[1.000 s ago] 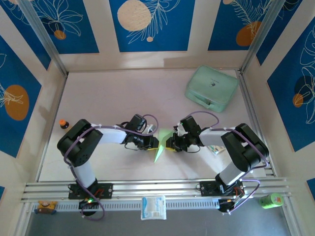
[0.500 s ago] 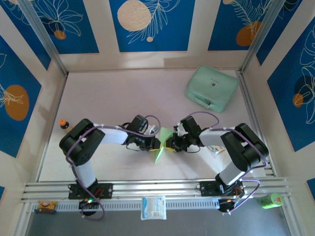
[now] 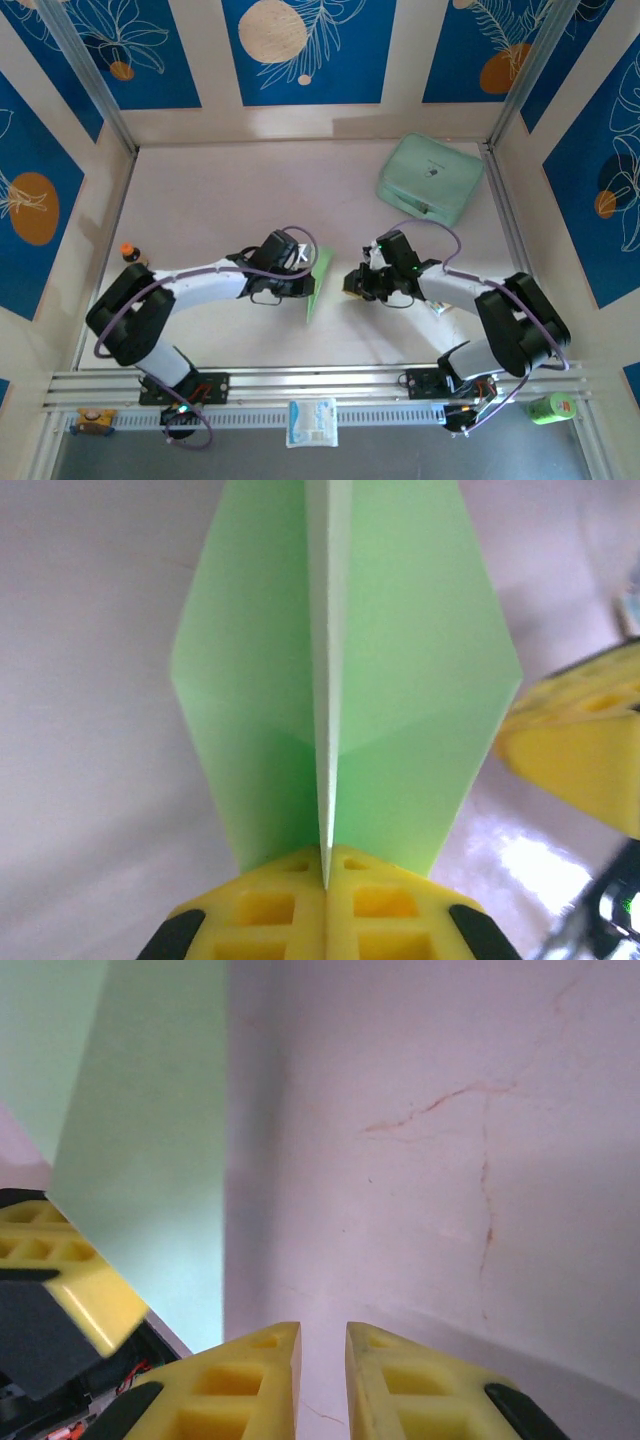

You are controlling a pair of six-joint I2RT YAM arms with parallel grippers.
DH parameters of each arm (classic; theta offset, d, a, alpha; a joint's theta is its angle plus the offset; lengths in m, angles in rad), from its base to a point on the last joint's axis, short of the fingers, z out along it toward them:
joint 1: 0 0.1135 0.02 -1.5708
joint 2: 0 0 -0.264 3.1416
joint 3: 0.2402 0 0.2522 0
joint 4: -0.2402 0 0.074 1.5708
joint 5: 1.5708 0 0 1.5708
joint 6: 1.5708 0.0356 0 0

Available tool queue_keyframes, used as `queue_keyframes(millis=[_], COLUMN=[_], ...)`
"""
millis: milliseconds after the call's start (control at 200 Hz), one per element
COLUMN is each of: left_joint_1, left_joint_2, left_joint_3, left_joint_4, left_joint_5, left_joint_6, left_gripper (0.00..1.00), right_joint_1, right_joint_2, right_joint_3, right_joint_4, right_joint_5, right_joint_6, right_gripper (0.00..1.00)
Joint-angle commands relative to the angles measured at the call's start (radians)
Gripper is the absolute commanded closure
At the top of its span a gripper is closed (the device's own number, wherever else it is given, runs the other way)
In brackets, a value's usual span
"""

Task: Fold a paper plane with a square sheet of paper (pick it up from the middle)
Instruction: Turn over a paper plane at the center of the table.

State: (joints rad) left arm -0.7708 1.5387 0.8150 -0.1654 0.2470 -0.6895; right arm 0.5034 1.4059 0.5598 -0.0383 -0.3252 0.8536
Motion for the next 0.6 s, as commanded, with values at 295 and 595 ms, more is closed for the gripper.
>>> queue_keyframes(millis=[295,595], left_joint_1=[-0.023,-0.031], left_joint_2=[-0.001,0.027], left_joint_3=[0.091,0.075], left_joint_4=[-0.347,-0.328], left_joint_5=[-0.373,-0.361], left_joint_6=[-0.024,-0.045], left_gripper=[0.99,0.98], right_joint_1=[0.035,0.049], right_joint_2=[0.021,0.040], right_joint_3=[0.066,0.079], right_joint_4=[-0.077,-0.078], right_joint_5=[0.032,0.039], right_joint_6=[-0.021,-0.019], right_gripper=[0.80,0.80])
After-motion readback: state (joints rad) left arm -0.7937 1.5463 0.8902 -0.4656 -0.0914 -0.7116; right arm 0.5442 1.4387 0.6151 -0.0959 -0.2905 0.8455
